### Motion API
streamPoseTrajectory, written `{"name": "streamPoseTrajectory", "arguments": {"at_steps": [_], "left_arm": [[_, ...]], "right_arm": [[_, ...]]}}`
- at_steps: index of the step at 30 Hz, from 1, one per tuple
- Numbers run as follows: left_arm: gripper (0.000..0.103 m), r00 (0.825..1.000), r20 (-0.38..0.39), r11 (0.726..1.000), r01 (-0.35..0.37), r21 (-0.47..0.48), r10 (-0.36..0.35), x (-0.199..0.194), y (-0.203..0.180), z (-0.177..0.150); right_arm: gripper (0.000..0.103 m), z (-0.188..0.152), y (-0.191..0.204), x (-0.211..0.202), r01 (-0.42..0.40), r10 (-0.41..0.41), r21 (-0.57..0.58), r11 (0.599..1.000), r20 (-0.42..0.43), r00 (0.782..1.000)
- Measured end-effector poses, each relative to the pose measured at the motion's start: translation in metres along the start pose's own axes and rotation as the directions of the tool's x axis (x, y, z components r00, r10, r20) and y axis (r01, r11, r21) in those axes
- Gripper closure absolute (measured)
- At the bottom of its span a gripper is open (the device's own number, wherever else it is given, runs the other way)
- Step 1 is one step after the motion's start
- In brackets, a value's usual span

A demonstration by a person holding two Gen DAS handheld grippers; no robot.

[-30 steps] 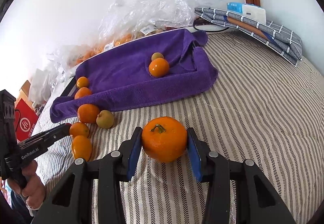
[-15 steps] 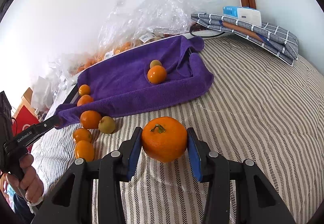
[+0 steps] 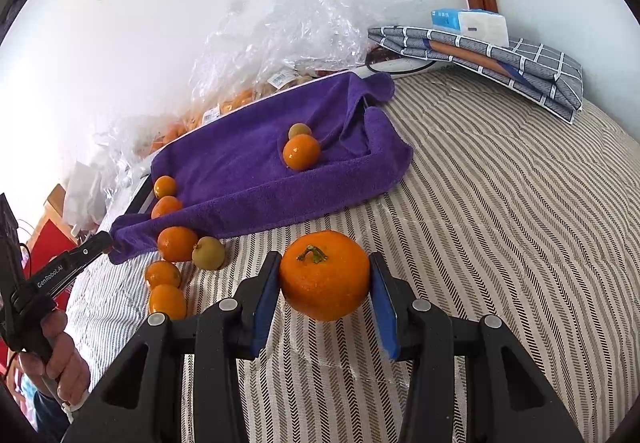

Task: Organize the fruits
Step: 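Carry the orange and tomato onto the purple towel and open both tools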

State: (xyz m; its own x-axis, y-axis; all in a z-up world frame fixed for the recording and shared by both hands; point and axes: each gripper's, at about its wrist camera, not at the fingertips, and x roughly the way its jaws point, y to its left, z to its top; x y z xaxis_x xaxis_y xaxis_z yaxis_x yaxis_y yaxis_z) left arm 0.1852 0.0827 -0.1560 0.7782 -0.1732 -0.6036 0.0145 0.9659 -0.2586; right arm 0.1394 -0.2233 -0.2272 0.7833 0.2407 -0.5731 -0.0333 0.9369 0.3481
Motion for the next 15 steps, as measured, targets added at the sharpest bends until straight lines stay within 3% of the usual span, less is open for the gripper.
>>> {"name": "streamPoseTrajectory", "arguments": {"at_steps": [6,15], "left_arm": [[0.081,0.999,0.032,1.0,-0.021,0.0,0.021,-0.008,0.001,0.003],[0.081,0.998,0.049,0.999,-0.042,-0.018,0.043,-0.008,0.002,0.023]], "right_arm": [[0.06,0.013,0.003,-0.003,-0.012,0.012,-0.015,1.0,-0.002,1.0],[0.06,0.056,0.022,-0.005,-0.011,0.018,-0.095,0.995,0.069,0.997]]}}
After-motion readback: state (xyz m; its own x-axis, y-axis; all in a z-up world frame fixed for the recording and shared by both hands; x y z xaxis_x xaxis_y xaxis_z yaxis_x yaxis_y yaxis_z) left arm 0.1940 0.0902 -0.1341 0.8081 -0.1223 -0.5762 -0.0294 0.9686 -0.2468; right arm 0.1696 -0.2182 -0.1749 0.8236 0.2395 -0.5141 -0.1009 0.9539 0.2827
